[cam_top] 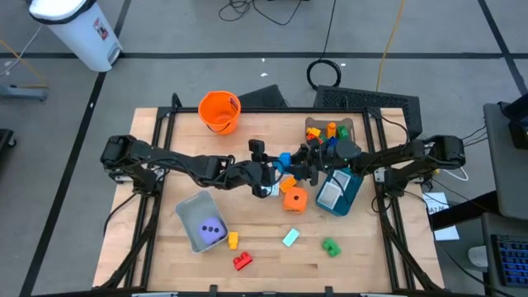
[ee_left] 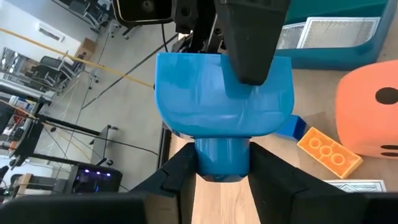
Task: Pick & Place Toys
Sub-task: Put the blue game piece into the black bin
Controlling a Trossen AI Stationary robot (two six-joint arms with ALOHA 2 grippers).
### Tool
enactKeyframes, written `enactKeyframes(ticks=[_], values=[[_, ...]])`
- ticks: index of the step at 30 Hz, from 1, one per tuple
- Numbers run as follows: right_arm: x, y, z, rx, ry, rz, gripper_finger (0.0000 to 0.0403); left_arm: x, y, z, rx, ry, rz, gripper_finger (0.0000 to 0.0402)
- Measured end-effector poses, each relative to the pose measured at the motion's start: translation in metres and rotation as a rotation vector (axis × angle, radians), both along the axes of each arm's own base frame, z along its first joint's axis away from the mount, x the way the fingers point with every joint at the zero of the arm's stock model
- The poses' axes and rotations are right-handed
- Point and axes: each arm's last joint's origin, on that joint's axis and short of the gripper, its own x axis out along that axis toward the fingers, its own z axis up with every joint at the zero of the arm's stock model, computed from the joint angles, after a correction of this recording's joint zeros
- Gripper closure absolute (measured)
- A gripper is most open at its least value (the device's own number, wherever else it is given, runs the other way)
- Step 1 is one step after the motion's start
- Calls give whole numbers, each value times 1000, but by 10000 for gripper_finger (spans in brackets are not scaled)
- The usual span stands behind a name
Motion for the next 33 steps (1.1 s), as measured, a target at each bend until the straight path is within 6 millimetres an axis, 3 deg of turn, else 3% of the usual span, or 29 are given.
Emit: enactKeyframes(ticks=[8,13,21,33], values=[[0,0,0,-9,-2,-1,244,1,0,1,-8,-16,4,231],[0,0,0,-26,-4,-2,272,1,-1,1,-36,-22,-23,214],[-2,1,4,-71,-27,3,271,0,-7,6,-43,-54,-46,200],[-32,-6,35,-257,-15,-111,271,-36,-28,56,-66,-205,-100,197]])
